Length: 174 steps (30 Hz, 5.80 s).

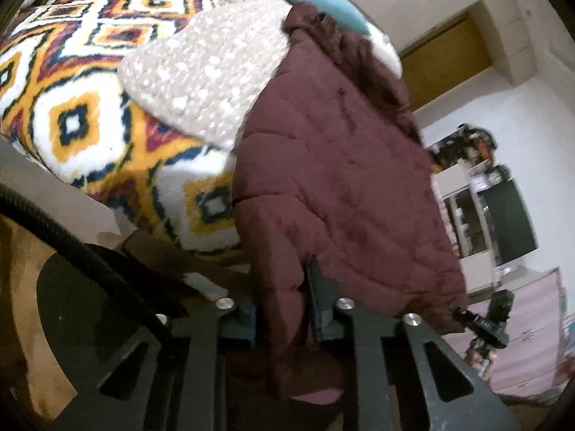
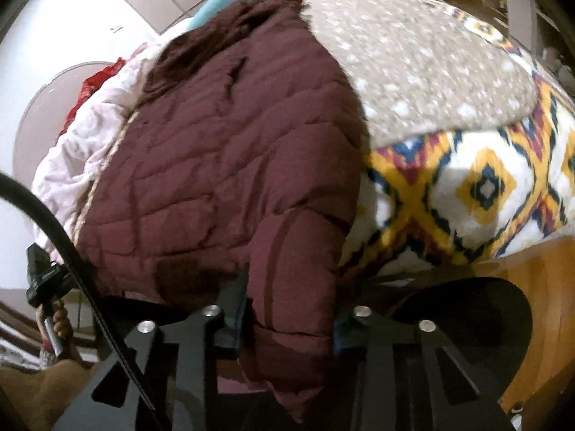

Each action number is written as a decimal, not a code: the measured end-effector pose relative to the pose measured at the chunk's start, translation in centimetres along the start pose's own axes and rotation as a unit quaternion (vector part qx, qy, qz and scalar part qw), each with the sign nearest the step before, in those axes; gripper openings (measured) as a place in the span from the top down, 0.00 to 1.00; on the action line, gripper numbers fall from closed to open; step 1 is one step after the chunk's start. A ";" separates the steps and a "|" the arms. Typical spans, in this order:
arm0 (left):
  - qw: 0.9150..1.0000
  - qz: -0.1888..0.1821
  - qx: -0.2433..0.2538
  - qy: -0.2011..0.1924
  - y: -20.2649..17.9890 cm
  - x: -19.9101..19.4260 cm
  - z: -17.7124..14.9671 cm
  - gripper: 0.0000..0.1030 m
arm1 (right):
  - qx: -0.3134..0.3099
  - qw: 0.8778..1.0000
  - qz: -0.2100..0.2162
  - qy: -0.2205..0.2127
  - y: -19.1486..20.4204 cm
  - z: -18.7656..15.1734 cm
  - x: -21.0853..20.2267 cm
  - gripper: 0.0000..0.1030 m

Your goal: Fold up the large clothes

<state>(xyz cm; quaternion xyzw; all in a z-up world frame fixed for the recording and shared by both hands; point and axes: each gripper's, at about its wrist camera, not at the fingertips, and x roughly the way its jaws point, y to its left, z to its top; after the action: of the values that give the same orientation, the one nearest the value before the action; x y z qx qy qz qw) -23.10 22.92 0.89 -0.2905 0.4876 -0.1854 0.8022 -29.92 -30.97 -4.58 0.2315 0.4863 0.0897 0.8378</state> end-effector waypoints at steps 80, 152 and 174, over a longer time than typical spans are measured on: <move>0.984 0.072 0.122 -0.109 -12.2 3.7 24.6 0.86 | -0.192 0.963 -0.124 -0.144 10.4 27.5 0.6 0.83; 0.946 0.279 0.130 -0.106 -12.5 17.7 29.2 0.32 | -0.150 0.985 0.052 -0.069 19.5 34.4 10.9 0.72; 0.926 0.313 0.139 -0.159 -11.3 10.0 22.4 0.29 | -0.218 0.975 0.000 -0.049 31.0 36.5 19.6 0.76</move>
<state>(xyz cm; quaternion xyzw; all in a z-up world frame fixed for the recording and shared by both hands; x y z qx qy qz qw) 1.21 14.90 9.37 -0.0344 0.3893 0.0578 0.9186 13.68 -7.38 10.30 0.0475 0.4132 0.1824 0.8909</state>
